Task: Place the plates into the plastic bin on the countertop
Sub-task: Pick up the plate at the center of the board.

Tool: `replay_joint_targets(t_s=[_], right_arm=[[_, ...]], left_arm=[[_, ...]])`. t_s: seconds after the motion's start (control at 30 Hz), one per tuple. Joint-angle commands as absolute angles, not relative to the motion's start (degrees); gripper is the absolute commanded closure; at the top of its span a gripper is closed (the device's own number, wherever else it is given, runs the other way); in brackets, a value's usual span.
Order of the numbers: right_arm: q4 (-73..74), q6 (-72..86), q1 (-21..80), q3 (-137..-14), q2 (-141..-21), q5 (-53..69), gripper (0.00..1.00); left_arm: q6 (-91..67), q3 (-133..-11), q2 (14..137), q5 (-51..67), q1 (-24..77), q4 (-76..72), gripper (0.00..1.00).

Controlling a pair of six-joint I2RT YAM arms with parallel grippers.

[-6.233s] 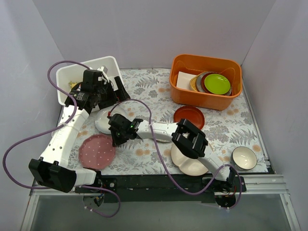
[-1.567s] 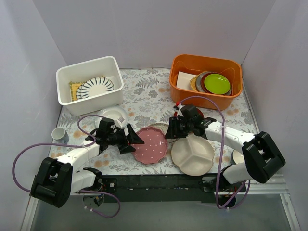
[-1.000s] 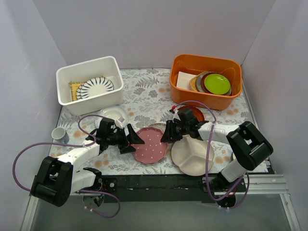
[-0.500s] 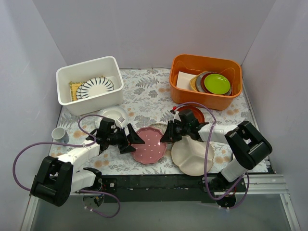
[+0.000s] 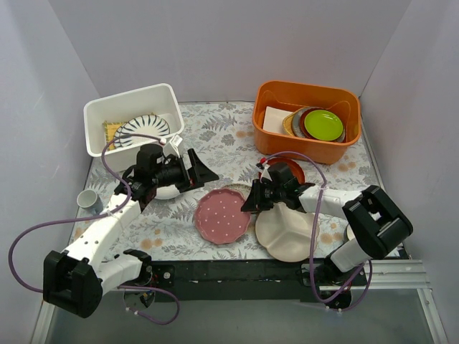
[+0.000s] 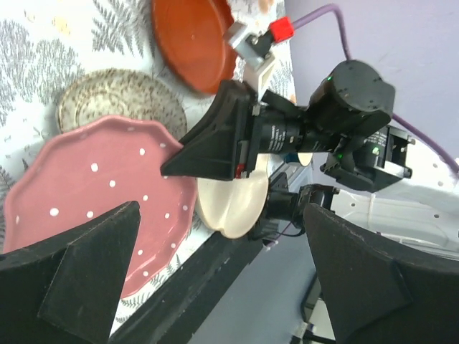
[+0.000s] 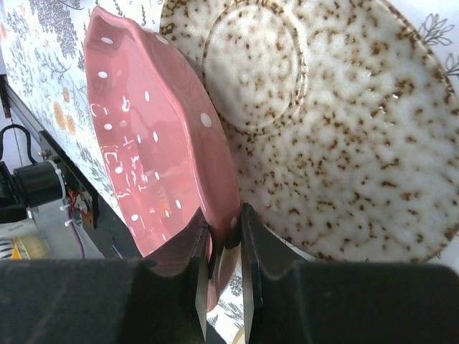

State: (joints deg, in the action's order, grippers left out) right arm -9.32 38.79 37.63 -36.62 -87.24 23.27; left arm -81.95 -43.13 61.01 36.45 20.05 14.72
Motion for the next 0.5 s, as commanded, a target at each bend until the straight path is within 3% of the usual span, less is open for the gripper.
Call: replay_joint_targets(t_s=[0.0, 0.47], right_arm=[[-10.29, 38.59, 37.62, -37.88, -81.92, 23.03, 0.99], [-6.42, 38.85, 37.09, -39.64, -74.71, 21.97, 0.99]], left_arm=[[-76.91, -48.16, 61.52, 34.46, 19.95, 22.05, 0.02], [-74.62, -47.29, 60.47, 28.31, 19.95, 26.45, 0.02]])
